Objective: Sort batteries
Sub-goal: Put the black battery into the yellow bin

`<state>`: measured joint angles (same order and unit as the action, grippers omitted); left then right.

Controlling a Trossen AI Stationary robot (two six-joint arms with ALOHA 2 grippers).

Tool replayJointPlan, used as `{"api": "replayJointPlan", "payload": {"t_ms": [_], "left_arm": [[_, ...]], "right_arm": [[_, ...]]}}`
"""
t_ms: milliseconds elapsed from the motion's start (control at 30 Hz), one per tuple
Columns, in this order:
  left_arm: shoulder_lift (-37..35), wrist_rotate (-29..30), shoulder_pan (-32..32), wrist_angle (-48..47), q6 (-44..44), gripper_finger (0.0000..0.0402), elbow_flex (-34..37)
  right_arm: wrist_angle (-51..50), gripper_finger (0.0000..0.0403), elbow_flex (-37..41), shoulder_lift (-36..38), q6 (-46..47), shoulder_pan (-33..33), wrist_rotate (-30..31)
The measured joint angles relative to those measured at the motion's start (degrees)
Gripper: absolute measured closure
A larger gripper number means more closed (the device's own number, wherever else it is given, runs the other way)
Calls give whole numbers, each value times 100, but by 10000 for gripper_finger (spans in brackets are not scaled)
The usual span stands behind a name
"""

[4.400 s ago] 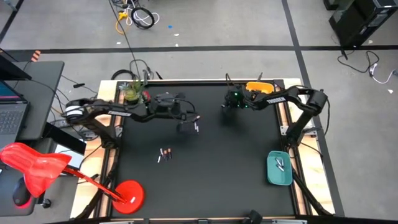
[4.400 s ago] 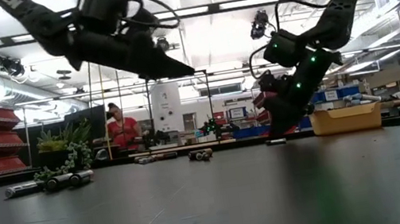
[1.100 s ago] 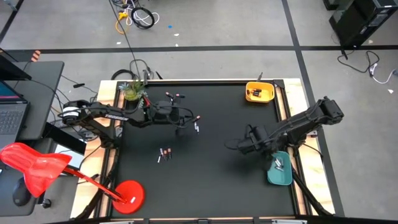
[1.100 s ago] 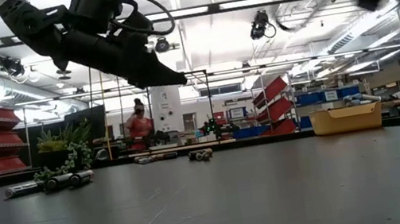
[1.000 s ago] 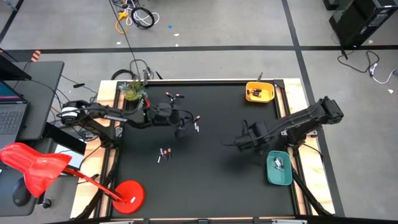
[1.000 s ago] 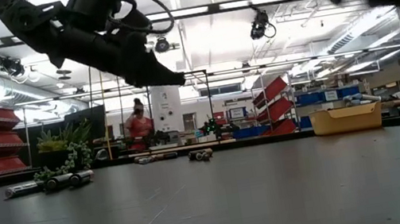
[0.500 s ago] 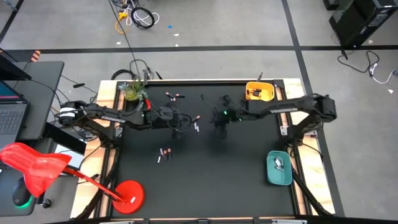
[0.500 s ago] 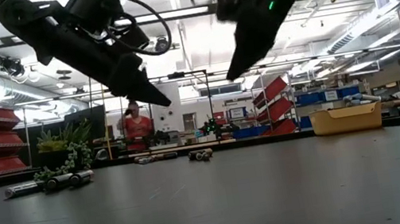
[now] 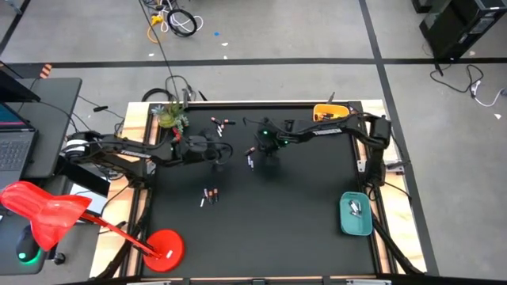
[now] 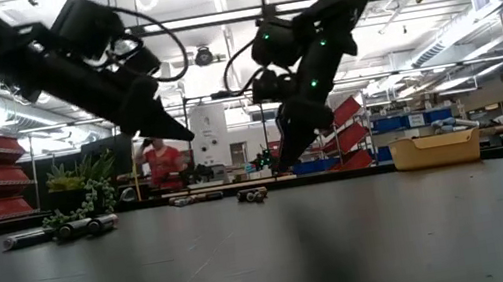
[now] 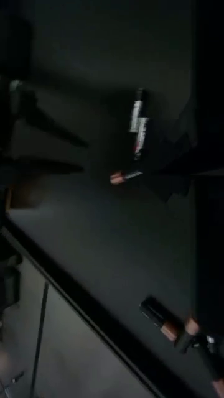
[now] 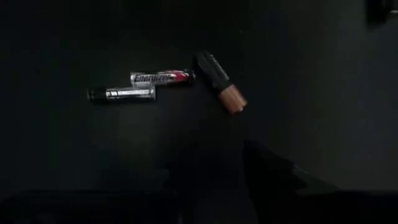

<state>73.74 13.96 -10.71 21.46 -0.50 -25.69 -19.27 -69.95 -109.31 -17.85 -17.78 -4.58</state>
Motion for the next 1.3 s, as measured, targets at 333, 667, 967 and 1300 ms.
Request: {"api": "replayJointPlan", "payload": {"t_ms": [333,667,967,1300], "left_arm": [[891,-32,-66,344,-427,314,-535],[2402,-638,-424,-724,-357,250,-1991],[3393,-684,-522,-1173,-275,250,-2969],[3817,-920,-712,-1749,-362,257,-3382]], "right_arm": [[-307,278,3,510,544,182,204],[864,280,1580,1646,1219,886,1002],[1865,281,2803,2554,1716,1296,1379],[2114,284,3173,2875,1902,1534,1601]]}}
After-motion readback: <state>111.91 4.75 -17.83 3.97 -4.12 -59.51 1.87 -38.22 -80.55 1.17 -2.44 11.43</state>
